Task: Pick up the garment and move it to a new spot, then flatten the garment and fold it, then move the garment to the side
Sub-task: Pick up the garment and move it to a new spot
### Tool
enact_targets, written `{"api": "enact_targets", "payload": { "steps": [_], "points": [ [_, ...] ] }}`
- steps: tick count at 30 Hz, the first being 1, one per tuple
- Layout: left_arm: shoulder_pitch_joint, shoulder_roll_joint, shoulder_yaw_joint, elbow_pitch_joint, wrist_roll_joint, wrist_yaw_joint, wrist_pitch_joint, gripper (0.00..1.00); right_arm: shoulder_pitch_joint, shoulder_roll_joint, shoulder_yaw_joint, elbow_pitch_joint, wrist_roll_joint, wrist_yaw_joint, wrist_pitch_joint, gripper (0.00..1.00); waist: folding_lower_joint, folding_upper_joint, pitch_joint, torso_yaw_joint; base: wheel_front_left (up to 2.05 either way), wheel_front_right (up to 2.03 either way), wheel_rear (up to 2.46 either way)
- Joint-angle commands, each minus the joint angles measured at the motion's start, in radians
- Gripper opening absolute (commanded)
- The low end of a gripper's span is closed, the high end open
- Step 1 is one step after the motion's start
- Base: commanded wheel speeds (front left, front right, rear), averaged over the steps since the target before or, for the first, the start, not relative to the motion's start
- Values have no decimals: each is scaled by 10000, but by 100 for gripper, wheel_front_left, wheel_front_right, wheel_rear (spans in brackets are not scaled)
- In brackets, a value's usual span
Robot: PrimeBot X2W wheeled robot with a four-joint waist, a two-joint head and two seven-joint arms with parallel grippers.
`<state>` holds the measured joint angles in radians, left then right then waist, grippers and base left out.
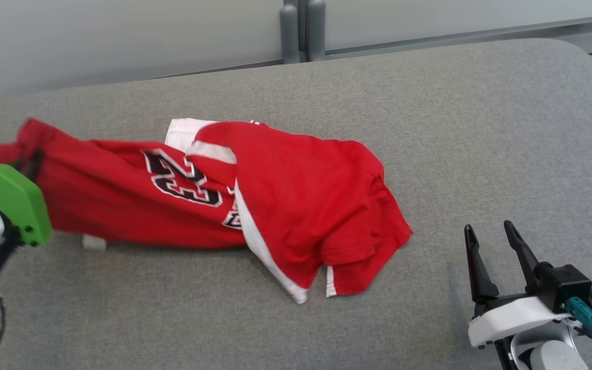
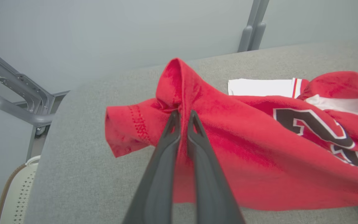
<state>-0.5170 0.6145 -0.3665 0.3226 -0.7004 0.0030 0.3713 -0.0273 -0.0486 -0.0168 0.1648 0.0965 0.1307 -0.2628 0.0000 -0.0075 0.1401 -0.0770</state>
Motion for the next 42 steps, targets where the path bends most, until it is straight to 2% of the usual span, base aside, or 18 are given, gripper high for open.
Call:
{"api": "enact_targets", "payload": {
  "steps": [1, 7, 12, 19, 22, 28, 34, 39, 42],
  "points": [
    [-265, 419, 236, -466, 43, 153, 175, 0, 76, -31, -56, 18, 83, 1, -32, 100, 0, 75, -117, 259, 0, 0, 0],
    [-711, 2072, 1201, -1725, 31, 721, 1094, 0, -55, -34, 71, 83, 257, 1, -33, 100, 0, 75, -95, 339, 0, 0, 0],
    [-889, 3300, 2116, -1650, -127, 912, 1396, 0, -177, -31, 177, 54, 368, 1, -32, 100, 0, 75, -14, 194, 0, 0, 0],
    [-1273, 4082, 2704, -1841, -252, 756, 1403, 0, -13, -29, -133, 25, 399, 1, -32, 100, 0, 75, 90, 92, 0, 0, 0],
    [-1648, 4006, 2647, -2139, -334, 677, 1499, 0, -55, -31, -217, 30, 443, -1, -32, 100, 0, 75, 164, 81, 0, 0, 0],
    [-2521, 3345, 2218, -2993, -774, 429, 1879, 0, -357, -31, -207, 24, 587, 1, -33, 100, 0, 75, 310, -79, 0, 0, 0],
    [-3221, 3308, 1839, -3143, -522, 286, 2162, 0, -560, -34, -103, 52, 703, 1, -33, 100, 0, 75, 413, -360, 0, 0, 0],
    [-3824, 2827, 1757, -3477, -1038, 226, 2440, 0, -469, -31, -237, 50, 762, 1, -33, 100, 0, 75, 432, -541, 0, 0, 0],
    [-4090, 2301, 1694, -3836, -1618, 326, 2697, 0, -422, -31, -267, 58, 791, 1, -33, 100, 0, 75, 435, -624, 0, 0, 0]
  ]
}}
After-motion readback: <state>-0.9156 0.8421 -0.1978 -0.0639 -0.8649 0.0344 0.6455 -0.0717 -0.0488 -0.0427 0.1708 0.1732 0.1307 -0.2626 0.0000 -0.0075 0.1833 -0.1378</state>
